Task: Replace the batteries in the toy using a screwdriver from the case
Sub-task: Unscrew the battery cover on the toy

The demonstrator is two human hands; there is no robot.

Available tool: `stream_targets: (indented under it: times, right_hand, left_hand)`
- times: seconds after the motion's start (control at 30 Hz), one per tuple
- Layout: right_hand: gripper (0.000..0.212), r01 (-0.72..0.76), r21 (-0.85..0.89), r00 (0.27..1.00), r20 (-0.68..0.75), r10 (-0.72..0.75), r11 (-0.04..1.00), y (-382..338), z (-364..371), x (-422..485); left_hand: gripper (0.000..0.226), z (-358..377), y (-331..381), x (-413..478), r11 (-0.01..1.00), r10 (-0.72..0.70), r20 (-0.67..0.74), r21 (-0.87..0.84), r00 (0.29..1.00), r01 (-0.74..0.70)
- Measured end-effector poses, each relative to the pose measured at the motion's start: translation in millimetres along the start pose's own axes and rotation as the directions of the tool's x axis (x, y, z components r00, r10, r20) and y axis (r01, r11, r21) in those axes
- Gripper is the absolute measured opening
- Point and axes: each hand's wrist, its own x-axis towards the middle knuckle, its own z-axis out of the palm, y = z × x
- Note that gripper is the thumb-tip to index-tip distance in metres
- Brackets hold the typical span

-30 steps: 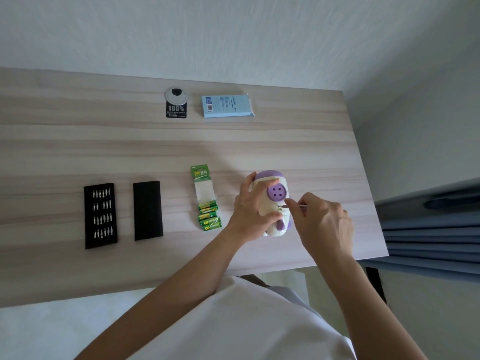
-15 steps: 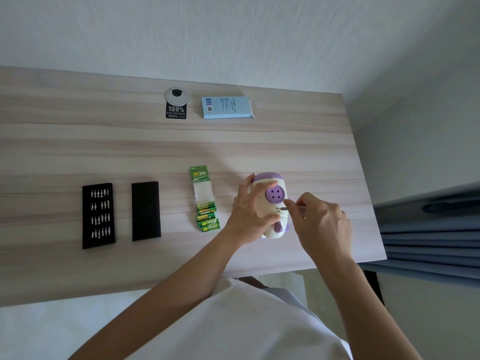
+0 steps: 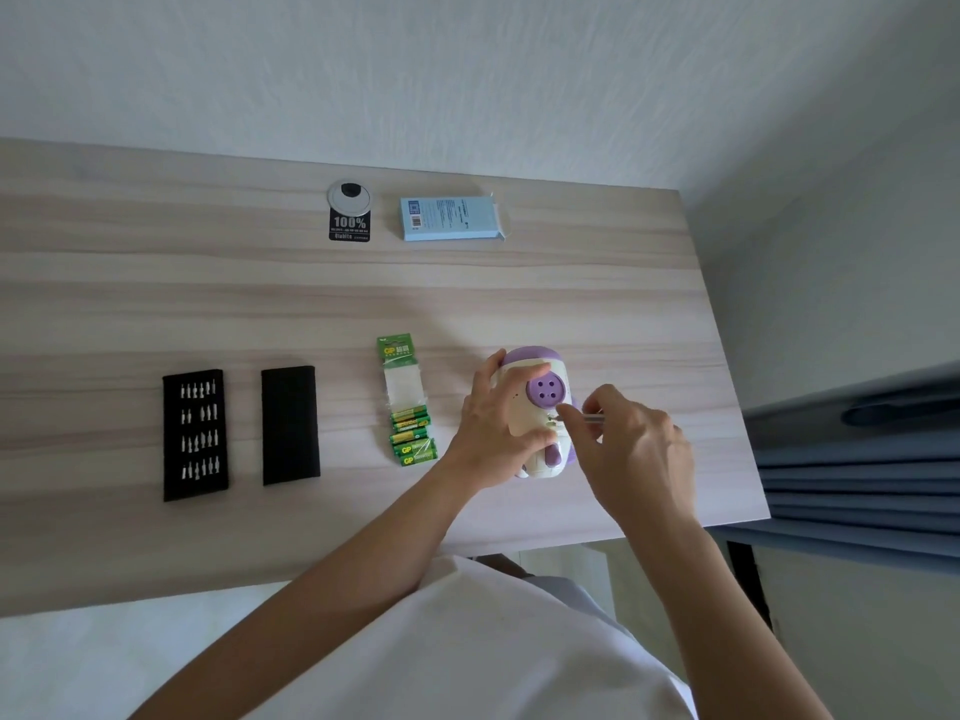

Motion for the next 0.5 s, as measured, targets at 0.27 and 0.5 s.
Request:
stream_targets:
  times: [0.27,0.5]
  right_hand:
    - [0.009,0.089,0.090,0.995,0.040,-0.093,0.992,0.1,0.6,0.0]
    - [0.024,-0.009,0.048,0.999,0.046,0.007,0.999,1.7,-1.7,2.2]
  left_hand:
    - [0.069,-2.1,-2.8,0.5,0.999,0.023,0.011,0.027,1.000,-0.024]
    - [0.070,-2.4,-0.4,-0.9,1.000,0.017,0.014,0.017,1.000,-0.018]
